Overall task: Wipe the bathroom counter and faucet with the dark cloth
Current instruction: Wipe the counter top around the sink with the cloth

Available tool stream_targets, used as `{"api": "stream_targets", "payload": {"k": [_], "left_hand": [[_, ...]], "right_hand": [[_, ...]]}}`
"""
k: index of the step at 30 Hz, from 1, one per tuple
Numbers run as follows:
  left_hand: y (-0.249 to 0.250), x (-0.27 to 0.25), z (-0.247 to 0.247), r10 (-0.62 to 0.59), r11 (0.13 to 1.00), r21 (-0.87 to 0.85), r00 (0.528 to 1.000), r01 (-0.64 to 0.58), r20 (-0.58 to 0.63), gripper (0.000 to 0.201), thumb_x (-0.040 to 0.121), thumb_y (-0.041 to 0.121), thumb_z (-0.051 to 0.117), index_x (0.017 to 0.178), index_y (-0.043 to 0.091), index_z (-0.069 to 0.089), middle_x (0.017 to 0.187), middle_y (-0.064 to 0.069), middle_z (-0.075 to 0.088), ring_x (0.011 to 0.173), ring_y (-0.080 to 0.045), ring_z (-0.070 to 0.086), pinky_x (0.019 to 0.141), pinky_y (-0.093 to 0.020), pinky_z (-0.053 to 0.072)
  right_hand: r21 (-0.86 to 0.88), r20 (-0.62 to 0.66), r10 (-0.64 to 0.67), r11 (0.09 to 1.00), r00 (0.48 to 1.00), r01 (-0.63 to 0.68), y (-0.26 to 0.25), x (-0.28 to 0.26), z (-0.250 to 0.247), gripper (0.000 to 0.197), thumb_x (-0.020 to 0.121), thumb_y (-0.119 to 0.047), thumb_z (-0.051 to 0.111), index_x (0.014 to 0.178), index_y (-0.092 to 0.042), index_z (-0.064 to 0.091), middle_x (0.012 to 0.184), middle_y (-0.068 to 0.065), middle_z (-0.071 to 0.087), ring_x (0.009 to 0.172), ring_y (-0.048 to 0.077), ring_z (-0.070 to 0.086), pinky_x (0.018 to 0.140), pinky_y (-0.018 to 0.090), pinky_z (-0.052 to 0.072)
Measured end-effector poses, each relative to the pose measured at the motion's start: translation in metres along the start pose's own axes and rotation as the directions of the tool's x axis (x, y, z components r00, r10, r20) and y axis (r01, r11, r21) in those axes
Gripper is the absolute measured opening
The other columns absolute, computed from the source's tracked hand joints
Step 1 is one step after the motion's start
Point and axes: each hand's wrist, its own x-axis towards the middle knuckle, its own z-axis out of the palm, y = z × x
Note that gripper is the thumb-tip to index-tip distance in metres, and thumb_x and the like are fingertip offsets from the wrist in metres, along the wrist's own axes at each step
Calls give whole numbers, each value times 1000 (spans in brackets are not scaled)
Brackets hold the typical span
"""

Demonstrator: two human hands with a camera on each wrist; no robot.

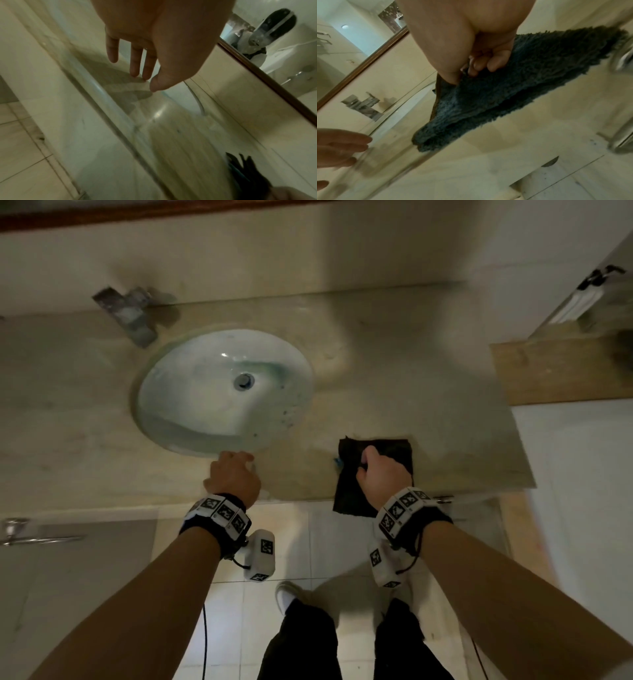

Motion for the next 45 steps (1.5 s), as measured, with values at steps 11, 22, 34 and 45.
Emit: {"api": "stream_targets", "payload": {"k": [11,22,34,45], "left_hand": [[-122,50,-58,23,999,-43,999,-22,28,36,87,21,55,123,25,59,134,-5,47,123,-27,43,103,-43,36],[-74,25,-48,179,983,-42,982,-177,61,36,86,23,58,122,24,61,134,-6,49,123,-29,45,100,-45,39],[19,-43,13,304,937,124,937,-327,172,48,93,36,50,140,34,43,144,-3,32,128,-29,32,99,-43,39],[18,-55,41,311,902,240,925,-359,217,57,102,39,34,153,32,10,162,-5,-6,148,-30,-2,118,-47,19]], "right_hand": [[-7,63,-66,998,996,67,-194,82,44,19,99,-19,39,111,-8,49,88,14,60,65,25,49,52,29,33],[183,223,-218,967,950,179,-175,28,49,23,93,-29,54,114,-20,55,97,5,67,84,24,63,69,31,50],[345,140,-197,928,970,139,-52,-13,2,44,94,-12,51,136,-21,48,96,2,63,86,20,62,77,34,52],[122,-21,-211,970,977,212,-60,-6,11,48,88,-21,59,135,-21,48,133,5,49,120,28,47,99,41,44]]}}
